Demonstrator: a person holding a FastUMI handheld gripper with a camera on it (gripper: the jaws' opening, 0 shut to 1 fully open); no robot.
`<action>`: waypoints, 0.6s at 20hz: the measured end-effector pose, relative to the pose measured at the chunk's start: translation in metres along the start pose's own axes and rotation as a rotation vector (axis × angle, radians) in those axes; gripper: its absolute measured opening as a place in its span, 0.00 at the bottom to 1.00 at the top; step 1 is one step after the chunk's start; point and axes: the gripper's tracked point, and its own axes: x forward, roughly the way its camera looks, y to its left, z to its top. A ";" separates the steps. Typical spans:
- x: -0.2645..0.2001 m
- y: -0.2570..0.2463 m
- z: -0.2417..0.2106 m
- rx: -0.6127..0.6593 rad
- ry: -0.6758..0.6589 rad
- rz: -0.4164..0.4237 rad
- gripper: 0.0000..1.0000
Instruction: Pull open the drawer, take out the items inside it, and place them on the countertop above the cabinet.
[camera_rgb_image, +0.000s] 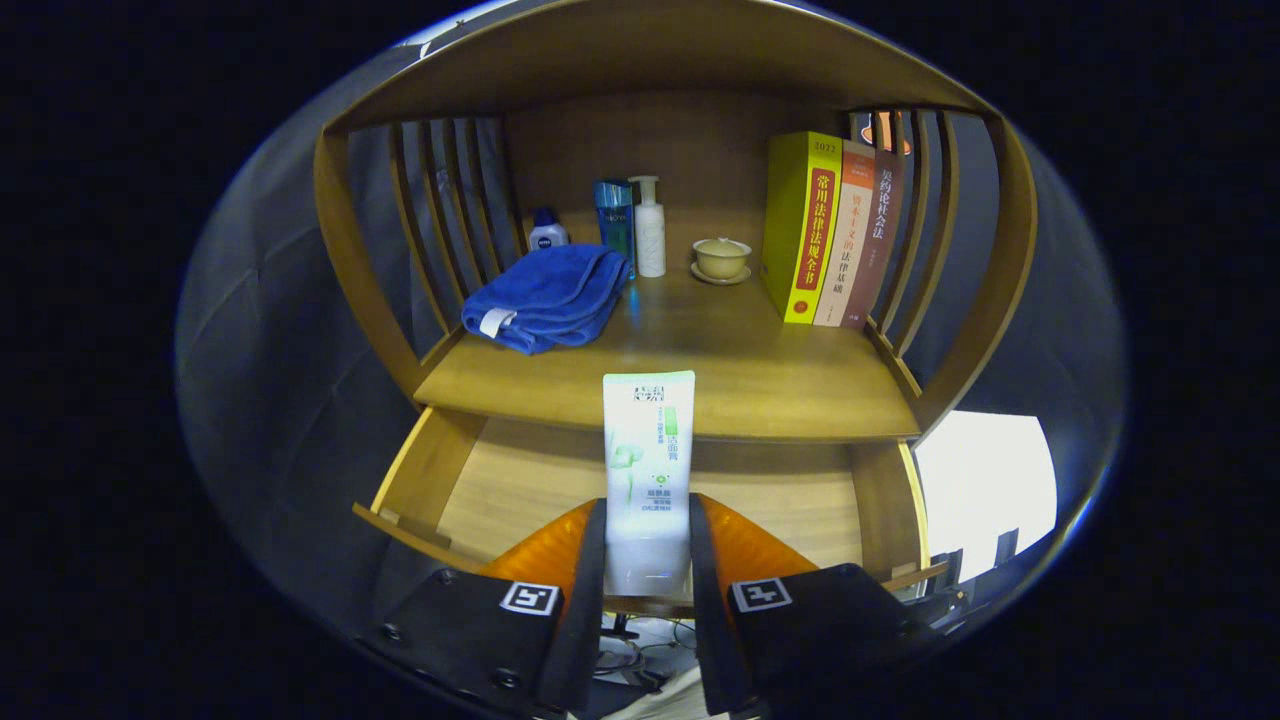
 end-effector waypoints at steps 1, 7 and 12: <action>0.005 0.000 0.002 0.001 -0.005 -0.005 0.49; 0.054 -0.018 0.025 0.009 -0.071 -0.090 0.49; 0.095 -0.028 0.034 0.050 -0.083 -0.145 0.49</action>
